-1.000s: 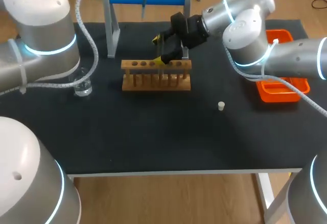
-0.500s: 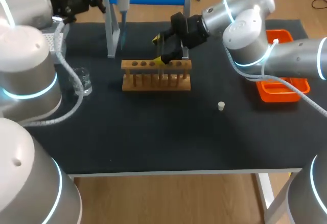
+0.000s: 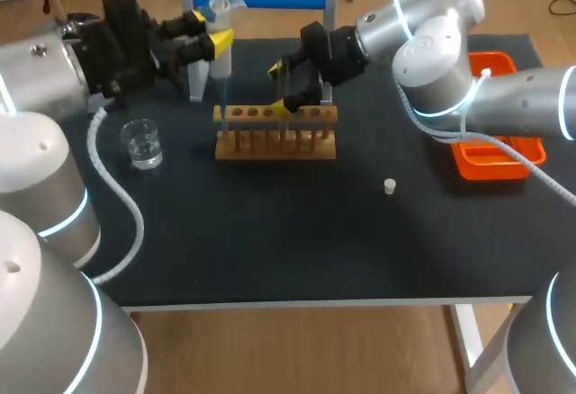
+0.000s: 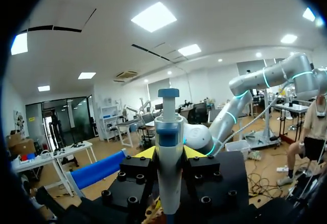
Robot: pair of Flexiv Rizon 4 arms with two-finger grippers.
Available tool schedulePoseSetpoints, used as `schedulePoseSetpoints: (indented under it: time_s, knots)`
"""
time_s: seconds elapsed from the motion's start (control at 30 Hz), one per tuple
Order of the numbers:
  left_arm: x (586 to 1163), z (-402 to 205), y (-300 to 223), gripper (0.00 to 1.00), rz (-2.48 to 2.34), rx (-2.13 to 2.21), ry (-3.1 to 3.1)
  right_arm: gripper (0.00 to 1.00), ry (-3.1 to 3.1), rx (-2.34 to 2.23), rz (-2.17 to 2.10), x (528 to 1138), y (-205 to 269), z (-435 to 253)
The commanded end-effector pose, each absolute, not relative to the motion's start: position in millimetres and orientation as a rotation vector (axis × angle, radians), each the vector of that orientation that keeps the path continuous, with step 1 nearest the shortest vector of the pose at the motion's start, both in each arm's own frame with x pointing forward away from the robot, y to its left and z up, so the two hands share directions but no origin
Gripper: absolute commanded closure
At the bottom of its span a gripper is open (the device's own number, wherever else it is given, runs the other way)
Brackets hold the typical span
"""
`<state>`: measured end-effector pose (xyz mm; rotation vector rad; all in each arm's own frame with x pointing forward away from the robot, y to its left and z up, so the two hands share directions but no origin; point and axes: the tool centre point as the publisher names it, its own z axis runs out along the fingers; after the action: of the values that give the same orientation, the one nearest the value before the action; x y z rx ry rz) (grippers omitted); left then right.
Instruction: Invert the test tube, pick up the pipette, mount the tip to pipette, aspirate from beaker and dispense into the tube, eject the tip, return the pipette, and cap with the stopper.
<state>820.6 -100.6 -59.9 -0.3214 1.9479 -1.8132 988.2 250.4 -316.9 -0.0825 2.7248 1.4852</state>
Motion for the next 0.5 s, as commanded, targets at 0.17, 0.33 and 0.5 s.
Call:
schedulePoseSetpoints:
  time_s: [0.17, 0.33, 0.5]
  knots:
    - [816.5, -78.6, -118.3, 1.00, -1.917, -0.212, 1.967, 0.00, 2.728, -0.084, 1.485, 988.8, 249.6, -316.4]
    - [817.5, -89.7, -136.4, 1.00, -1.945, -0.140, 2.049, 0.00, 2.728, -0.084, 1.485, 988.8, 249.6, -316.4]
    - [815.6, -97.7, -150.2, 1.00, -1.974, -0.114, 2.099, 0.00, 2.728, -0.084, 1.485, 988.8, 249.6, -316.4]
